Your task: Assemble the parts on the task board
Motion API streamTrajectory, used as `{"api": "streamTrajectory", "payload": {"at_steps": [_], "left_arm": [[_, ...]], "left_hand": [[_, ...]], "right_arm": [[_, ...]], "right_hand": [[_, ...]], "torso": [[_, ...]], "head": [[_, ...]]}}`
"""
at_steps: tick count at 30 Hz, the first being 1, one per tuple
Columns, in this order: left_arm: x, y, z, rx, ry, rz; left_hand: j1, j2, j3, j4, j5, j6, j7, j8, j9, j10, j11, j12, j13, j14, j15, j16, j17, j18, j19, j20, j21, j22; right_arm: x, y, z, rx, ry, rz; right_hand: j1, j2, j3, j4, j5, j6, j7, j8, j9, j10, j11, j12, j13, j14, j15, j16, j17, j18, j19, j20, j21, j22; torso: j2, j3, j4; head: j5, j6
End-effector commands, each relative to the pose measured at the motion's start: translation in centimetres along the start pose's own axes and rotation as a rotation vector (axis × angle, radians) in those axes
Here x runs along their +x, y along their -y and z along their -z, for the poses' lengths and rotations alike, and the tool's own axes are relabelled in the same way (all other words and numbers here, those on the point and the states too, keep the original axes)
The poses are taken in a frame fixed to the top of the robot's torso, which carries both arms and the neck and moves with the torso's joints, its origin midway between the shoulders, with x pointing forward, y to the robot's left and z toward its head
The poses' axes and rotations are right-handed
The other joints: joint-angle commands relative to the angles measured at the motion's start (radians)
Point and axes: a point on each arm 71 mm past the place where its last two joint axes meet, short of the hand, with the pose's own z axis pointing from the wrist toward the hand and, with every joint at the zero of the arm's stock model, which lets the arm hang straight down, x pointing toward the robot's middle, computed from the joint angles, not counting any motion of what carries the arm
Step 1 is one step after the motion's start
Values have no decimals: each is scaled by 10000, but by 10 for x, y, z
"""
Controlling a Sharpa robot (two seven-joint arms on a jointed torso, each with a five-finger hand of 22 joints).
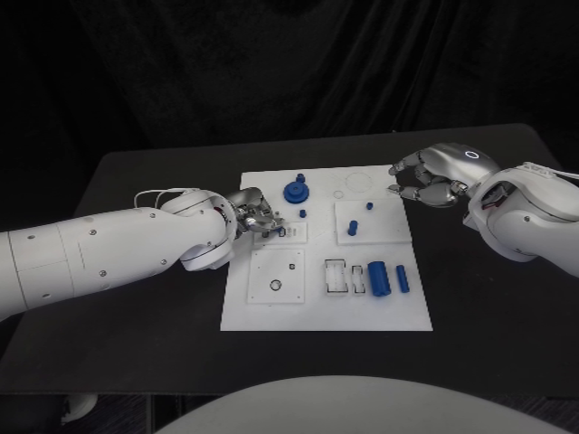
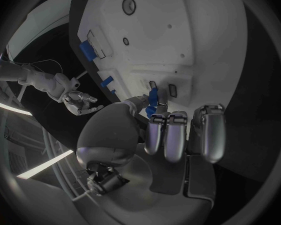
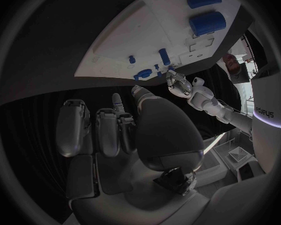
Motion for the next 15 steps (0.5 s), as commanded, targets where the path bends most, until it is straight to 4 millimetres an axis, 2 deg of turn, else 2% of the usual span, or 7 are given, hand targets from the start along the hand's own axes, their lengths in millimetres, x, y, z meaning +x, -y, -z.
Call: {"api": "streamTrajectory", "payload": {"at_steps": [1,15], "left_arm": [[3,2,0,88,-268,-144],[8,0,-1,47,-492,-209]], "left_hand": [[1,0,17,29,-53,74,-135,19,23,1046,-68,35,2616,1038,-72,65,2633,-156,15,-67,-40,1055],[-19,-5,13,55,-109,102,-142,24,54,1046,-75,35,2616,1038,-77,65,2633,-152,7,-71,-55,1045]], "right_arm": [[1,1,1,153,-41,5],[2,1,1,240,-120,-213]], "right_hand": [[28,69,58,-1,60,55,-22,-50,-12,1041,87,27,2632,764,80,-56,1430,31,141,82,-49,1853],[33,79,74,-2,95,71,-22,-48,-16,1041,85,27,2632,762,79,-65,1420,32,139,82,-55,1852]], "torso": [[13,-6,-15],[28,-6,-3]], "head": [[20,-1],[38,-1]]}}
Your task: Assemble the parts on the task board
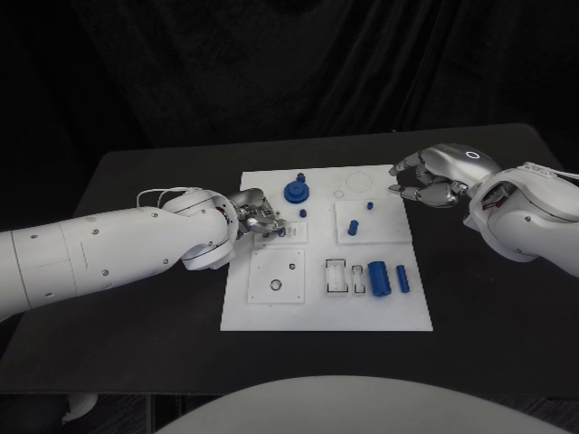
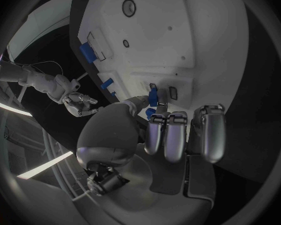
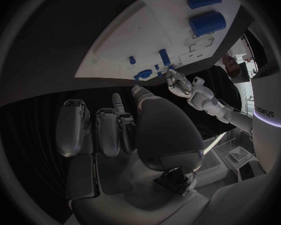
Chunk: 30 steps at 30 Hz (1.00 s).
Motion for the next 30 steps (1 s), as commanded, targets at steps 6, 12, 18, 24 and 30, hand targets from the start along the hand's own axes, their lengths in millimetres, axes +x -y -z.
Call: {"api": "streamTrajectory", "payload": {"at_steps": [6,12,18,24,30], "left_arm": [[7,-1,-1,5,-379,-119],[9,-2,-1,-12,-470,-143],[11,-3,-1,-69,-559,-167],[13,-5,-1,-139,-645,-181],[14,-6,0,-215,-755,-220]], "left_hand": [[-14,5,12,67,-65,86,-164,20,10,1045,-78,35,2616,1038,-79,65,2633,-147,-5,-73,-71,1031],[-21,-4,9,77,-106,80,-166,10,22,1045,-79,35,2616,1038,-80,65,2633,-143,-15,-75,-85,1020],[-24,-14,6,85,-175,71,-168,-4,40,1045,-80,35,2616,1038,-82,65,2633,-142,-19,-77,-93,1018],[-27,-38,-4,88,-236,62,-168,-19,58,1045,-81,35,2616,1038,-83,65,2633,-137,-33,-78,-112,1003],[-76,-55,-67,185,-682,38,-157,-110,123,1045,-76,35,2616,1038,-80,65,2633,-132,-50,-79,-151,994]], "right_arm": [[1,2,1,242,-103,-227],[1,2,1,267,-122,-240],[2,2,1,288,-147,-240],[2,3,1,314,-170,-236],[2,3,1,333,-195,-231]], "right_hand": [[36,80,79,-3,60,75,-20,-48,-12,1041,86,27,2634,760,78,-42,1412,35,135,82,-68,1850],[36,80,79,-3,60,75,-20,-48,-12,1041,86,27,2634,760,78,-42,1412,35,135,82,-68,1850],[42,82,89,-7,75,85,-16,-47,-15,1041,87,27,2634,760,79,-42,1412,38,128,82,-87,1844],[42,82,89,-7,75,85,-16,-47,-15,1041,87,27,2634,760,79,-42,1412,38,128,82,-87,1844],[42,82,89,-7,75,85,-16,-47,-15,1041,87,27,2634,760,79,-42,1412,38,128,82,-87,1844]], "torso": [[1,-3,4],[-7,-1,4],[-8,8,2],[0,13,-2],[5,9,1]], "head": [[34,-1],[20,-1],[25,-1],[35,-1],[46,-1]]}}
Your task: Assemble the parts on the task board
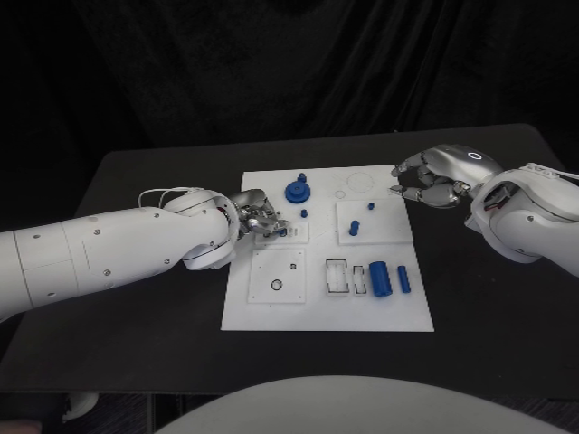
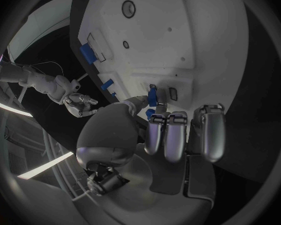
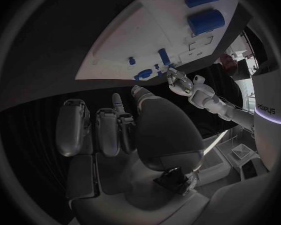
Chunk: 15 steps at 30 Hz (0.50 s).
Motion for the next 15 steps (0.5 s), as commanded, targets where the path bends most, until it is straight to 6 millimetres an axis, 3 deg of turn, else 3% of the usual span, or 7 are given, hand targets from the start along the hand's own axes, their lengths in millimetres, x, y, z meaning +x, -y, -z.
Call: {"api": "streamTrajectory", "payload": {"at_steps": [1,5,15], "left_arm": [[13,-5,0,-253,-709,-176],[13,-5,0,-258,-759,-197],[14,-5,0,-219,-801,-208]], "left_hand": [[-5,22,-31,103,-256,-42,-25,-97,42,1043,-75,35,2616,1038,-80,65,2633,-132,-16,-41,-67,992],[-49,14,-137,229,-723,-40,-7,-221,75,1043,-58,35,2616,1038,-66,65,2633,-128,-25,-33,-100,992],[-387,-74,-680,738,-1240,29,41,-433,106,1043,-16,35,2616,1038,-28,65,2633,-125,-29,2,-142,1006]], "right_arm": [[1,1,0,190,-95,-3],[2,1,0,205,-123,1],[2,1,0,244,-165,7]], "right_hand": [[42,82,60,22,37,86,-16,-47,-16,1041,87,27,2632,760,79,-42,1412,38,129,82,-28,1846],[58,70,74,7,57,103,-10,-46,-21,1041,90,27,2632,754,80,-64,1389,40,125,83,-40,1843],[94,51,100,-27,92,114,-7,-52,-32,1041,93,27,2632,753,82,-70,1383,45,117,84,-68,1836]], "torso": [[5,-2,0],[-3,-6,10],[-2,-5,5]], "head": [[8,-1],[-3,-1],[6,-1]]}}
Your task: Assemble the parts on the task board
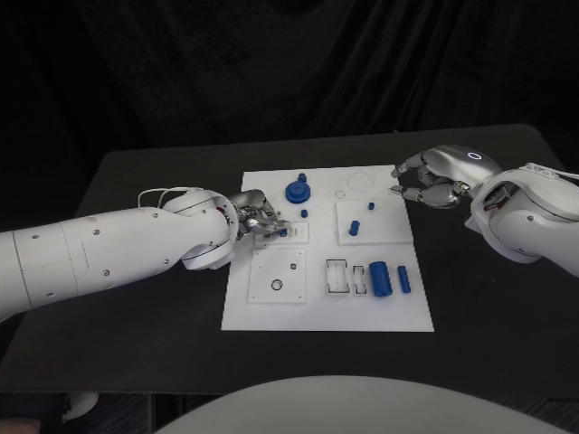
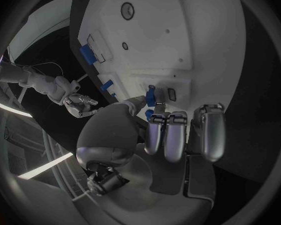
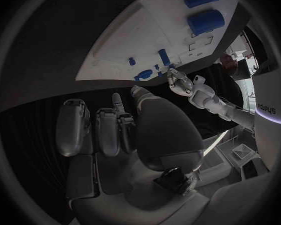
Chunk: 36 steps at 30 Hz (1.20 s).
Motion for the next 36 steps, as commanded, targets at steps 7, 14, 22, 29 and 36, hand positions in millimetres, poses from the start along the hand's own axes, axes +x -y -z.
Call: {"api": "streamTrajectory", "payload": {"at_steps": [7,14,22,29,36], "left_arm": [[14,-4,-1,-164,-735,-148],[14,-5,0,-187,-765,-160],[15,-5,0,-219,-848,-192],[15,-5,1,-205,-889,-198],[16,-5,2,-223,-928,-211]], "left_hand": [[-249,-5,-405,385,-227,85,92,-173,29,1043,0,35,2616,1038,-14,65,2633,-121,-32,15,-80,1013],[-271,-5,-469,442,-250,104,92,-189,36,1043,3,35,2616,1038,-12,65,2633,-121,-30,17,-83,1017],[-143,30,-547,437,-135,202,47,-141,135,1043,-27,35,2616,1038,-26,65,2633,-118,-32,13,-97,1022],[35,66,-582,377,52,227,16,-115,243,1043,-53,35,2616,1038,-47,65,2633,-115,-35,-3,-112,1027],[51,68,-584,370,63,229,13,-112,253,1043,-56,35,2616,1038,-49,65,2633,-115,-35,-5,-114,1028]], "right_arm": [[2,1,0,218,-127,14],[2,1,0,241,-169,19],[3,2,0,304,-285,36],[4,2,1,335,-348,42],[4,2,1,364,-383,46]], "right_hand": [[79,-7,94,-25,88,50,-3,-59,-23,1041,95,27,2628,752,84,-32,1381,45,117,85,-69,1837],[106,-20,119,-52,137,57,-1,-66,-34,1041,97,27,2628,753,85,-30,1384,45,118,86,-72,1837],[128,-28,144,-74,184,65,0,-72,-44,1041,97,27,2628,754,86,-27,1386,44,119,87,-72,1838],[162,-35,194,-109,274,79,1,-84,-61,1041,97,27,2628,752,88,-38,1374,48,115,87,-92,1834],[168,-38,205,-116,298,82,3,-86,-66,1041,97,27,2628,750,88,-47,1364,49,113,87,-99,1833]], "torso": [[5,-2,-12],[5,5,-10],[10,3,-10],[13,4,-9],[13,6,-3]], "head": [[16,-1],[29,-1],[45,-1],[54,-1],[46,-1]]}}
